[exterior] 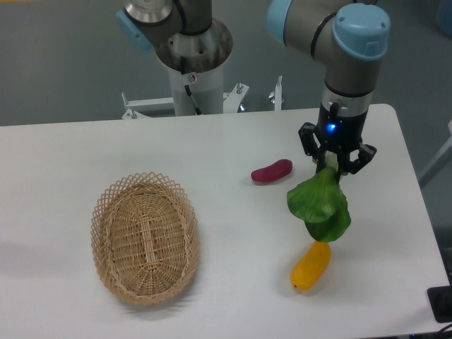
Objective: Place the green vegetable on the table
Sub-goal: 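Lower the held green bok choy toward the table beside the yellow mango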
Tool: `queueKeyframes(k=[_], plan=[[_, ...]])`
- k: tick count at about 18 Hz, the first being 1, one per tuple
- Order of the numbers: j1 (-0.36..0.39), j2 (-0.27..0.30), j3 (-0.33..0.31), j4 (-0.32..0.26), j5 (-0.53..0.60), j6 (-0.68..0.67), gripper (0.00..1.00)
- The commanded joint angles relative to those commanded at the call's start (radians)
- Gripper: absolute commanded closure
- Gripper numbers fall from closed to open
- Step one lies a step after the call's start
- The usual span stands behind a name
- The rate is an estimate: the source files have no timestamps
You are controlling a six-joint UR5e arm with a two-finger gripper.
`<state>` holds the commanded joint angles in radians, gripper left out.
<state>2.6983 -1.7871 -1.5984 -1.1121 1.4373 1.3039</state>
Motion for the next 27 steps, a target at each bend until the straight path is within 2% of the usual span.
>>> queueKeyframes(k=[4,12,14,18,19,23,27], plan=[[-0.002,-0.002,-0.006,0.0,0.0,-0.005,0.56],[-0.015,-0.002,-0.058,0.026,0.003,-0.012,0.56],[-0.017,-0.002,-0.09,0.069,0.005,-0.015,0.56],[-0.04,-0.012,-0.178,0.222,0.011,-0.043,0.56],[-0.046,-0.015,-0.189,0.245,0.012,-0.048,0.56],[-0.075,-0.076,-0.177,0.267,0.014,-0.045,0.56],[-0.123,-0.164,-0.173,0.376,0.047,0.004,0.56]])
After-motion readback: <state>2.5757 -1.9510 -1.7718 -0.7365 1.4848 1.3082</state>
